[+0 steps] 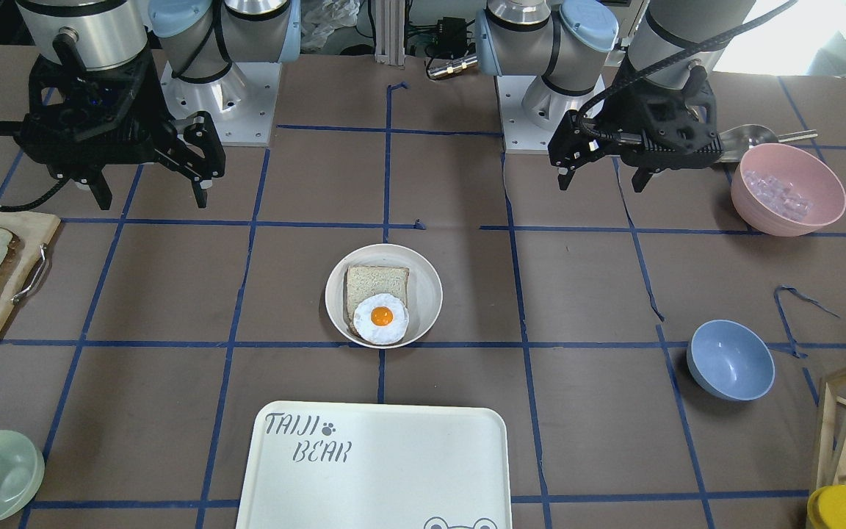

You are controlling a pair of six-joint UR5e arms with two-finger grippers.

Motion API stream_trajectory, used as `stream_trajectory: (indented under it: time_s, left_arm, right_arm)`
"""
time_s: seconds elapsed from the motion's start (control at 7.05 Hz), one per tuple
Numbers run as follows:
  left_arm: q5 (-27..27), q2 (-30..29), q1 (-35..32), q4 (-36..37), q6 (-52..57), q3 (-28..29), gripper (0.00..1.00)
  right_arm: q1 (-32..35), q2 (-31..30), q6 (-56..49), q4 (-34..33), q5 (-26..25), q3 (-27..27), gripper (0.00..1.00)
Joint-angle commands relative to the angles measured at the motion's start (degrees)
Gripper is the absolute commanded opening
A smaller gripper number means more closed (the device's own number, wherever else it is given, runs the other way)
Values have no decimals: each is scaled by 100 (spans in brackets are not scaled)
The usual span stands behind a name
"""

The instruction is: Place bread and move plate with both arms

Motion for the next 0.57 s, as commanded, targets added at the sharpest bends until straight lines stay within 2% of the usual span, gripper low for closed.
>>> stream_trajectory:
  time_s: [0.0, 0.43]
  left_arm:
    - [-46, -6, 1, -4, 0, 3, 100]
    - [-46, -24, 9, 5, -9, 3, 100]
  right_arm:
    - [-4, -1, 16, 12, 1, -1, 100]
    - [-13, -1, -19, -5, 1, 8, 100]
